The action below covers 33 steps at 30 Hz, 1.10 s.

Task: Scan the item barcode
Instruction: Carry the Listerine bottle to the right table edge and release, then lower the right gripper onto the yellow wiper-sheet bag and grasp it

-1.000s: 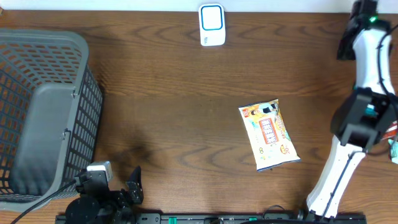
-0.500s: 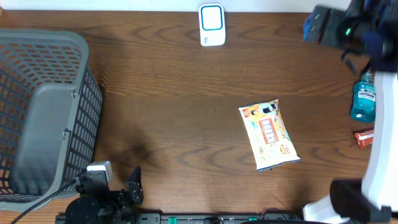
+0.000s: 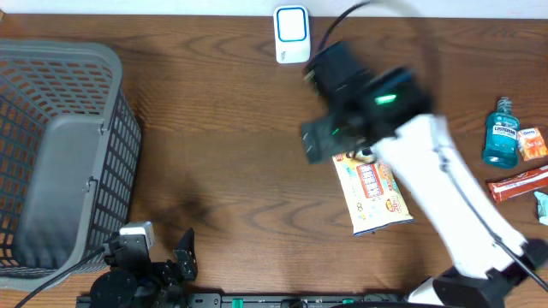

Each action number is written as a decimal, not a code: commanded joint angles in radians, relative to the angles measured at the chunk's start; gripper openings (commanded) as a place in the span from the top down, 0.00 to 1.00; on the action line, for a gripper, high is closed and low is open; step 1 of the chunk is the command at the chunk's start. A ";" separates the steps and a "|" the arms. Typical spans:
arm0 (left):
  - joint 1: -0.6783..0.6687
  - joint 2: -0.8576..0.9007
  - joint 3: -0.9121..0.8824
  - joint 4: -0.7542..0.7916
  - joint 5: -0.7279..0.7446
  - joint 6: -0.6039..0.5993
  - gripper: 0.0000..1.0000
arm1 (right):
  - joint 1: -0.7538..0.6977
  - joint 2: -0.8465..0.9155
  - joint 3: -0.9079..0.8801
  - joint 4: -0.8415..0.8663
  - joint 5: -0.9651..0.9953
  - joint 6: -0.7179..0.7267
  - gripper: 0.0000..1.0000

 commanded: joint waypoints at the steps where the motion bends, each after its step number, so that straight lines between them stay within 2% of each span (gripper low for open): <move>1: -0.004 0.000 0.003 0.000 -0.002 0.016 0.01 | 0.021 -0.003 -0.180 0.070 0.118 0.095 0.01; 9: -0.004 0.000 0.003 0.000 -0.002 0.016 0.01 | 0.012 -0.003 -0.558 0.423 0.117 0.011 0.01; 17: -0.004 0.000 0.003 0.000 -0.002 0.016 0.01 | -0.064 -0.003 -0.752 0.561 0.102 0.039 0.01; 23: -0.004 0.000 0.003 0.000 -0.002 0.016 0.01 | -0.143 -0.003 -0.872 0.720 -0.060 0.011 0.01; 25: -0.004 0.000 0.003 0.000 -0.002 0.016 0.01 | -0.166 -0.002 -0.909 0.745 -0.078 0.041 0.04; 26: -0.004 0.000 0.003 0.000 -0.002 0.016 0.01 | -0.177 -0.001 -0.925 0.758 -0.092 0.060 0.12; 27: -0.004 0.000 0.003 0.000 -0.002 0.016 0.01 | -0.191 -0.001 -0.943 0.774 -0.119 0.076 0.33; 28: -0.004 0.000 0.003 0.000 -0.002 0.016 0.01 | -0.203 -0.001 -0.961 0.794 -0.154 0.081 0.47; 29: -0.004 0.000 0.003 0.000 -0.002 0.016 0.01 | -0.212 -0.001 -0.974 0.812 -0.188 0.081 0.56; 30: -0.004 0.000 0.003 0.000 -0.002 0.016 0.01 | -0.217 -0.001 -0.985 0.832 -0.225 0.080 0.63; 33: -0.004 0.000 0.003 0.000 -0.002 0.016 0.01 | -0.209 -0.001 -0.994 0.899 -0.356 0.037 0.72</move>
